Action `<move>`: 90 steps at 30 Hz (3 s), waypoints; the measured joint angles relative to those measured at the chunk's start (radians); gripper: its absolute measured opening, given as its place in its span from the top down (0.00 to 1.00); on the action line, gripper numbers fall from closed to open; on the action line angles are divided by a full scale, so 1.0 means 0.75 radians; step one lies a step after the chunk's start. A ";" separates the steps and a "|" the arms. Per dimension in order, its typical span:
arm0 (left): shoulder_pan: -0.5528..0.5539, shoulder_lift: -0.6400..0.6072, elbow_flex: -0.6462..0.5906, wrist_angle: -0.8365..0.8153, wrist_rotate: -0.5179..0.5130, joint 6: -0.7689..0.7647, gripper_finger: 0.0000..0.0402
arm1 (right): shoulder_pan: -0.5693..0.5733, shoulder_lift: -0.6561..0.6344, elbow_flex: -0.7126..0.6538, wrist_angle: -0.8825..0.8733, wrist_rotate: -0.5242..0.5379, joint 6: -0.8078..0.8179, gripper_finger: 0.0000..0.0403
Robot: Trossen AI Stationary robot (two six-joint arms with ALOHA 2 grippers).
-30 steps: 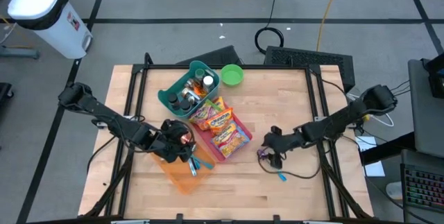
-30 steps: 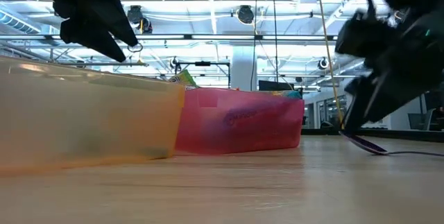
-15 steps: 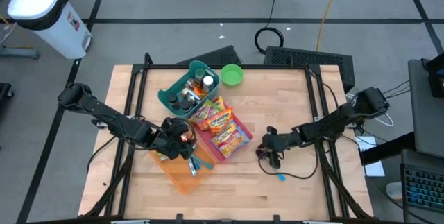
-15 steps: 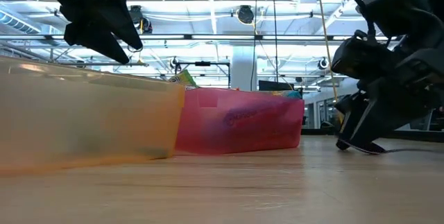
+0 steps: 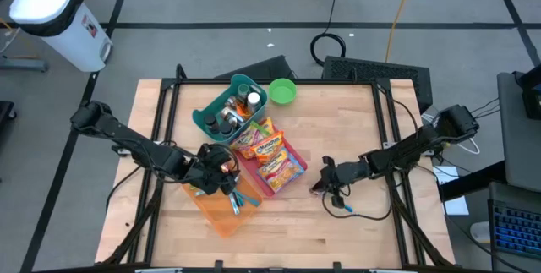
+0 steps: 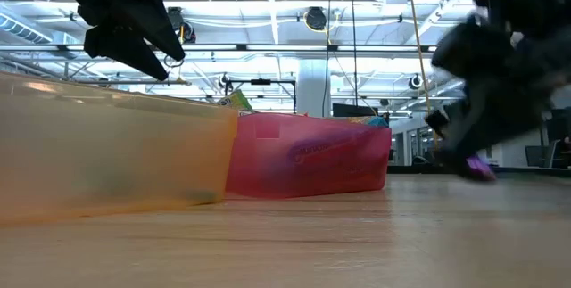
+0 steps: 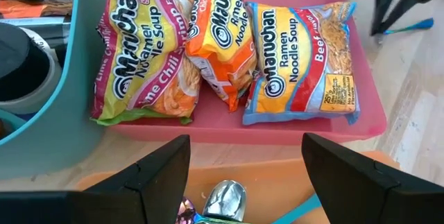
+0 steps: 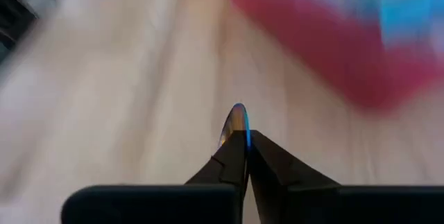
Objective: Pick & Place Food Item
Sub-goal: Put the blue green spoon into the orange bin
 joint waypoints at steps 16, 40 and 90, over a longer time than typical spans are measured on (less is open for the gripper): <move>-0.006 0.102 0.004 0.864 -0.003 0.650 0.30 | 0.117 -0.130 0.257 0.616 0.476 -0.605 1.00; 0.179 0.578 0.008 1.942 0.296 1.042 0.30 | 0.026 0.145 0.349 1.096 0.467 -0.771 1.00; -0.574 0.278 -0.510 1.417 -0.832 -0.424 0.99 | 0.188 -0.236 0.141 1.055 0.684 -0.872 0.61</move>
